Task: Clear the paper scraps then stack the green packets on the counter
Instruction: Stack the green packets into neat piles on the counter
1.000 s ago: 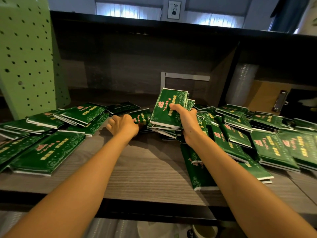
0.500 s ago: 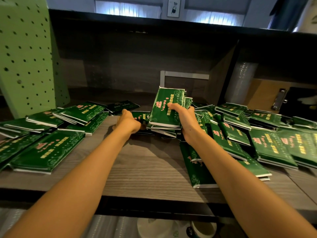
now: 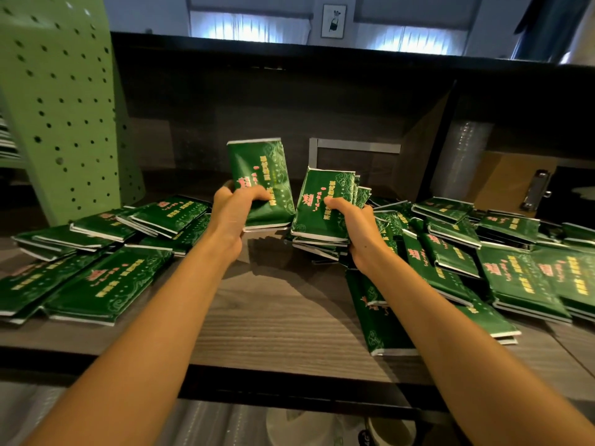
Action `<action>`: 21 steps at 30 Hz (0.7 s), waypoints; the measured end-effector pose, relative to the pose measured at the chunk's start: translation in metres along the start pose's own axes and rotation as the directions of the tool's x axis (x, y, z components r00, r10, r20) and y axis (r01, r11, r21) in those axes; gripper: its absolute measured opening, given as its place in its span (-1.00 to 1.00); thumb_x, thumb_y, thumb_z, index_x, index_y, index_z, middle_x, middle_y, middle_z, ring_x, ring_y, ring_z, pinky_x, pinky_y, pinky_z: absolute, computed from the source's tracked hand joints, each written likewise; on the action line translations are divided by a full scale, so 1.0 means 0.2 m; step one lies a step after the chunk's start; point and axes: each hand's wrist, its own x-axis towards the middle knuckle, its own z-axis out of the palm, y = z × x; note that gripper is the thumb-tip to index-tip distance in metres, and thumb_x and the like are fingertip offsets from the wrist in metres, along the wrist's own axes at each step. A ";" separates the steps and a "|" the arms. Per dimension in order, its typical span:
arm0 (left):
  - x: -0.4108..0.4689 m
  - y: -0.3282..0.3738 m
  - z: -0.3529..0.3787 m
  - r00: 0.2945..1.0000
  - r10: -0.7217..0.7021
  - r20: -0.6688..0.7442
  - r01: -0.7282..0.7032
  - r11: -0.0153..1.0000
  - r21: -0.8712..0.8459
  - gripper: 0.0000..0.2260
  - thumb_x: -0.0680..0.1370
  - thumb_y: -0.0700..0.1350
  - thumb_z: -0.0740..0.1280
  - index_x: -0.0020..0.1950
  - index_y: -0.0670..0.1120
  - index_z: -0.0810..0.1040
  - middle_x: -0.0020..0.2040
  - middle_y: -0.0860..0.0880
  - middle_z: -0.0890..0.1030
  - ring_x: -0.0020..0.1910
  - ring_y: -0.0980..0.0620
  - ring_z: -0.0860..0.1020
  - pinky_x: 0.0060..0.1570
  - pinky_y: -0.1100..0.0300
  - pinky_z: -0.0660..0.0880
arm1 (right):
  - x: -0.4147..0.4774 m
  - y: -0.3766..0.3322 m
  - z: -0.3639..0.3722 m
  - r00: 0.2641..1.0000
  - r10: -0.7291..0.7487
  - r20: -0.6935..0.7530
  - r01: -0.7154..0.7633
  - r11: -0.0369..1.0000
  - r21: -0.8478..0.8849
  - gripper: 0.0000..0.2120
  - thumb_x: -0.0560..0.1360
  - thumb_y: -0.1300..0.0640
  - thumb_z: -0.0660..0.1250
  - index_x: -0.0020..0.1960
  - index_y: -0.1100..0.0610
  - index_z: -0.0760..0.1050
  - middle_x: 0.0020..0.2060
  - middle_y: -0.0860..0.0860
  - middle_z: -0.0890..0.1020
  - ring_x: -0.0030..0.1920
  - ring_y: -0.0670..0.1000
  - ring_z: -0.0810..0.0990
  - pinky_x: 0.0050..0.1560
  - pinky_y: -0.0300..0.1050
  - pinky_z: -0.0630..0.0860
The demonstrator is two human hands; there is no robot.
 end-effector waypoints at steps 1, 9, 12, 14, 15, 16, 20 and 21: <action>-0.01 0.01 -0.01 1.000 0.013 0.014 -0.013 1.000 -0.006 -0.81 0.39 -0.31 0.32 -0.03 -0.13 0.52 -0.17 -0.07 0.60 -0.13 -0.04 0.57 -0.02 0.08 0.50 | 0.00 0.00 0.00 1.000 0.001 0.008 -0.001 1.000 -0.008 -0.08 0.34 -0.06 0.44 0.49 0.13 -0.02 0.38 0.11 0.36 0.33 0.14 0.40 0.35 0.20 0.33; -0.05 0.00 0.01 0.965 -0.010 0.263 -0.006 0.998 0.060 -0.87 0.47 -0.28 0.32 -0.05 -0.08 0.54 -0.18 -0.03 0.64 -0.20 0.02 0.60 -0.15 0.18 0.53 | -0.05 -0.01 0.01 0.996 -0.051 0.066 0.055 0.996 -0.063 0.00 0.34 -0.10 0.44 0.53 0.07 -0.13 0.46 0.10 0.23 0.41 0.14 0.29 0.40 0.17 0.26; -0.05 -0.04 0.04 0.948 -0.011 0.317 -0.041 0.987 0.155 -0.75 0.47 -0.23 0.37 0.12 -0.09 0.46 -0.01 -0.04 0.61 -0.09 0.07 0.59 -0.05 0.21 0.54 | -0.08 -0.01 0.04 0.992 -0.065 0.110 0.070 0.997 -0.042 -0.10 0.45 -0.13 0.35 0.53 0.05 -0.15 0.49 0.05 0.19 0.45 0.11 0.24 0.44 0.15 0.20; -0.04 -0.05 0.03 0.949 -0.032 0.314 -0.030 0.981 0.193 -0.63 0.40 -0.13 0.45 0.12 -0.07 0.39 0.12 -0.09 0.55 0.03 0.01 0.58 0.08 0.08 0.53 | -0.11 -0.01 0.06 0.987 -0.072 0.142 0.075 0.997 -0.018 -0.18 0.51 -0.19 0.23 0.54 0.03 -0.20 0.52 0.02 0.11 0.48 0.10 0.16 0.46 0.13 0.14; -0.04 -0.05 0.03 0.949 -0.040 0.311 -0.023 0.981 0.193 -0.60 0.40 -0.12 0.45 0.13 -0.07 0.34 0.15 -0.10 0.52 0.06 -0.01 0.56 0.12 0.05 0.52 | -0.12 -0.02 0.07 0.983 -0.081 0.164 0.082 0.997 -0.001 -0.17 0.49 -0.24 0.21 0.54 0.01 -0.19 0.52 0.04 0.12 0.48 0.11 0.18 0.45 0.17 0.16; -0.05 -0.04 0.03 0.947 -0.045 0.319 -0.013 0.984 0.176 -0.58 0.44 -0.15 0.44 0.17 -0.08 0.27 0.13 -0.10 0.52 0.04 0.00 0.56 0.11 0.05 0.52 | -0.14 -0.02 0.09 0.978 -0.084 0.189 0.082 0.996 0.016 -0.10 0.43 -0.29 0.26 0.54 -0.01 -0.17 0.50 0.07 0.16 0.46 0.13 0.23 0.43 0.20 0.20; -0.07 -0.03 0.02 0.914 -0.081 0.398 0.037 0.993 0.116 -0.50 0.48 -0.25 0.35 0.28 -0.04 0.15 0.01 -0.04 0.53 -0.08 0.04 0.56 -0.11 0.15 0.56 | -0.18 -0.02 0.09 0.941 -0.102 0.323 0.113 0.994 -0.016 0.14 0.09 -0.01 0.47 0.51 -0.02 -0.11 0.35 0.14 0.38 0.31 0.16 0.42 0.34 0.22 0.35; -0.07 -0.03 0.00 0.901 -0.100 0.421 0.067 0.993 0.093 -0.49 0.41 -0.25 0.36 0.28 -0.06 0.22 -0.02 -0.06 0.54 -0.12 0.03 0.58 -0.21 0.16 0.57 | -0.17 -0.02 0.08 0.927 -0.114 0.358 0.128 0.992 -0.017 0.11 0.11 0.11 0.44 0.51 -0.01 -0.11 0.31 0.14 0.42 0.27 0.15 0.45 0.32 0.20 0.38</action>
